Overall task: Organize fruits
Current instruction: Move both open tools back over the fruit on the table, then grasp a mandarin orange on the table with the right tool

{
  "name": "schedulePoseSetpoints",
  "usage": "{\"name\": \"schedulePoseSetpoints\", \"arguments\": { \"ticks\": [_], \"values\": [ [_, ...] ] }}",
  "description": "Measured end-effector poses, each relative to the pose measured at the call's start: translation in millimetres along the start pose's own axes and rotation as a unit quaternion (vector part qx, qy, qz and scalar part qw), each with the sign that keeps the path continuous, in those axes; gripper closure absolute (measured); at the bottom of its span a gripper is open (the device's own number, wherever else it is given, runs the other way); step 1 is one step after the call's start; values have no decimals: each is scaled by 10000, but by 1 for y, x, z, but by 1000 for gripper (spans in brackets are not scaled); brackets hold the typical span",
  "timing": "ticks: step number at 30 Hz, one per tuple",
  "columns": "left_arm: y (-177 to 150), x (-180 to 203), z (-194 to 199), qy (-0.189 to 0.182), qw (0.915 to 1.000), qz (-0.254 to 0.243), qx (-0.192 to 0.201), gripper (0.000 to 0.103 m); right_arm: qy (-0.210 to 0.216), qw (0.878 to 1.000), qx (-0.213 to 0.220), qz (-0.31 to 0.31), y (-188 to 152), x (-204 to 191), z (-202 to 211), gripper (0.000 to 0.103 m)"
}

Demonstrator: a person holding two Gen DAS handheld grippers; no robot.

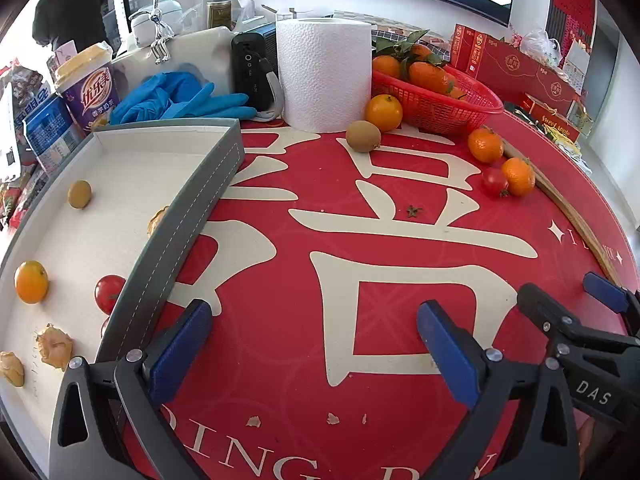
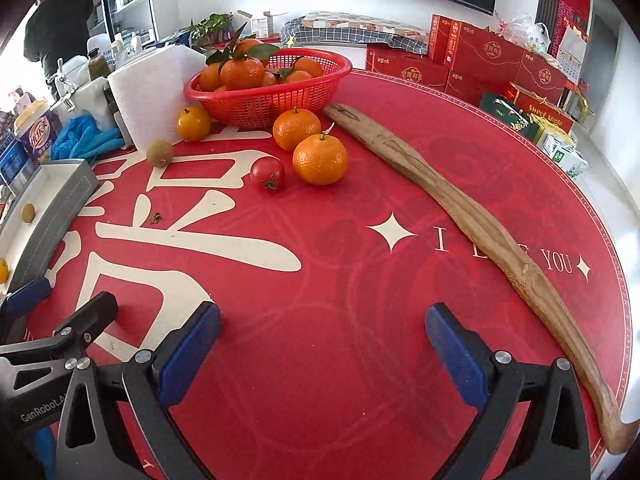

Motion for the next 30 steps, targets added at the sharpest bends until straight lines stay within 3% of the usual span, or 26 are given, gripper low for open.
{"name": "schedulePoseSetpoints", "arguments": {
  "ticks": [25,28,30],
  "values": [
    [0,0,-1,6,10000,-8,-2,1,-1,10000,-4,3,-1,2,0,0],
    [0,0,-1,4,10000,-9,-3,1,91,9999,-90,32,2,4,-2,0],
    [0,0,-1,4,10000,-9,-3,1,414,9990,-39,-149,9,7,-3,0]
  ]
}}
Point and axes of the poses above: each gripper's, at about its wrist camera, not at the fingertips, and z roughly against the way its jaws point, x to its right, y to its top, the point moved 4 cm from there along -z, roughly the way its jaws point, and after that the axes turned 6 degrees about x, right-handed, at the moved point
